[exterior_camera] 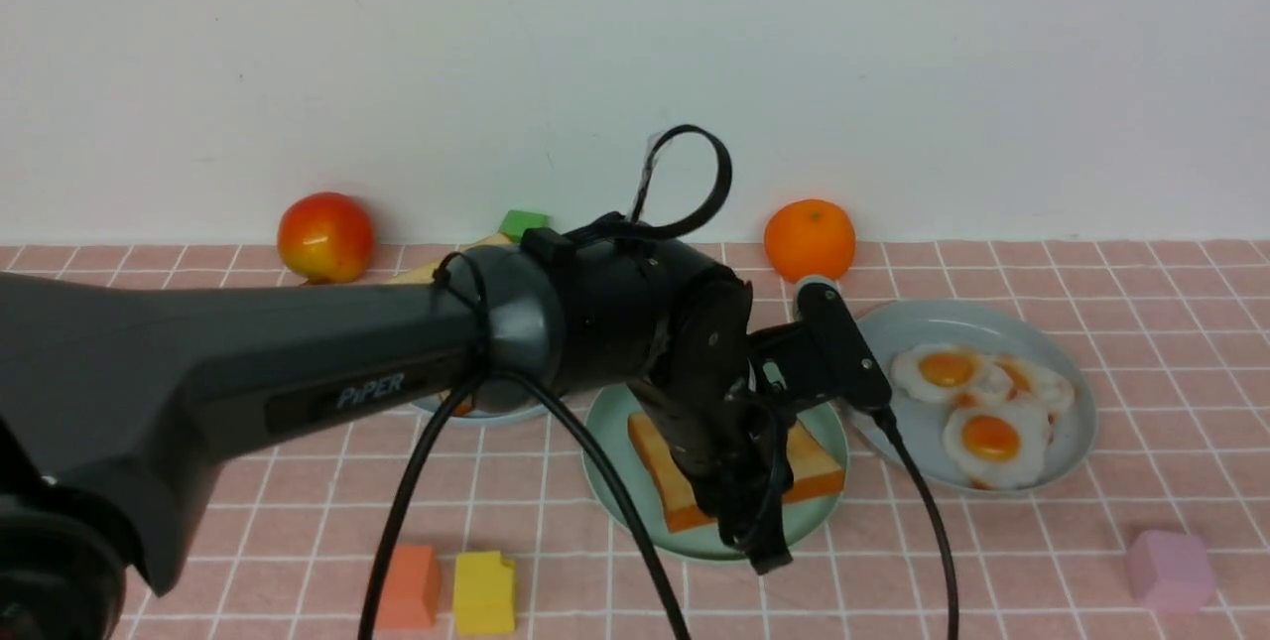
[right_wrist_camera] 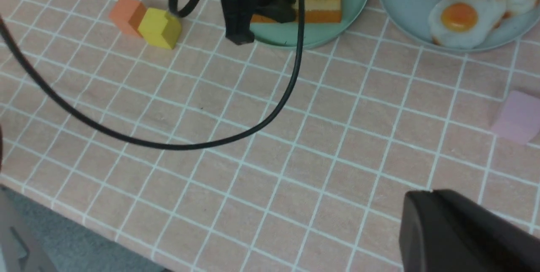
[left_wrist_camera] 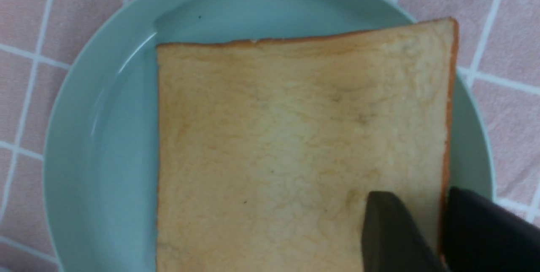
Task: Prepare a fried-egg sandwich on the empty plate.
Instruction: Use the left arm to put a slice of bread into the empty plate in the middle, then use the right arm to grab a fried egg
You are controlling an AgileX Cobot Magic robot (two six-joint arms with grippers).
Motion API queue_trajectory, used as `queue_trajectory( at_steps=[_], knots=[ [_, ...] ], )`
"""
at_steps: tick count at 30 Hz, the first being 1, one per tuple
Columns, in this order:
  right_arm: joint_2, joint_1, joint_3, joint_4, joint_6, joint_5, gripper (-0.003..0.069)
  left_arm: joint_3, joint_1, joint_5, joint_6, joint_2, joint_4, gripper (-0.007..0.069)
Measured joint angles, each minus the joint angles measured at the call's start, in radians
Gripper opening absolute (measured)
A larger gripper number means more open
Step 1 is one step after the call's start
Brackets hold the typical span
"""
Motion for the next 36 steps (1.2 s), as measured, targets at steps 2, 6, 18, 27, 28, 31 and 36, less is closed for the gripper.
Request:
queue_trajectory(
  at_steps=[2,6,18,27,28,31,36],
  knots=[
    [0.0,0.0,0.0,0.002,0.0,0.001,0.0054,-0.002,0.0,0.001,-0.016,-0.001,0.007,0.0321],
    [0.0,0.0,0.0,0.003,0.014,0.002,0.0057,-0.003,0.0,0.009,-0.104,-0.024,0.018,0.0407],
    [0.293,0.0,-0.005,-0.005,0.074,-0.048,0.0064,0.081,0.0,0.124,-0.424,-0.511,-0.036,0.0012],
    [0.694,0.0,-0.098,-0.029,0.074,-0.184,0.0065,0.578,0.0,-0.043,-0.434,-1.063,-0.197,0.0012],
    [0.742,0.0,-0.124,-0.037,0.074,-0.19,0.0065,0.638,0.0,-0.067,-0.434,-1.121,-0.2,0.0012],
    [0.844,0.003,-0.181,-0.068,0.074,-0.2,0.0065,0.755,0.0,-0.112,-0.434,-1.254,-0.203,0.0012],
    [1.034,0.074,-0.297,-0.228,0.002,-0.254,0.0074,0.919,0.0,-0.157,-0.436,-1.487,-0.211,0.0012]
  ],
)
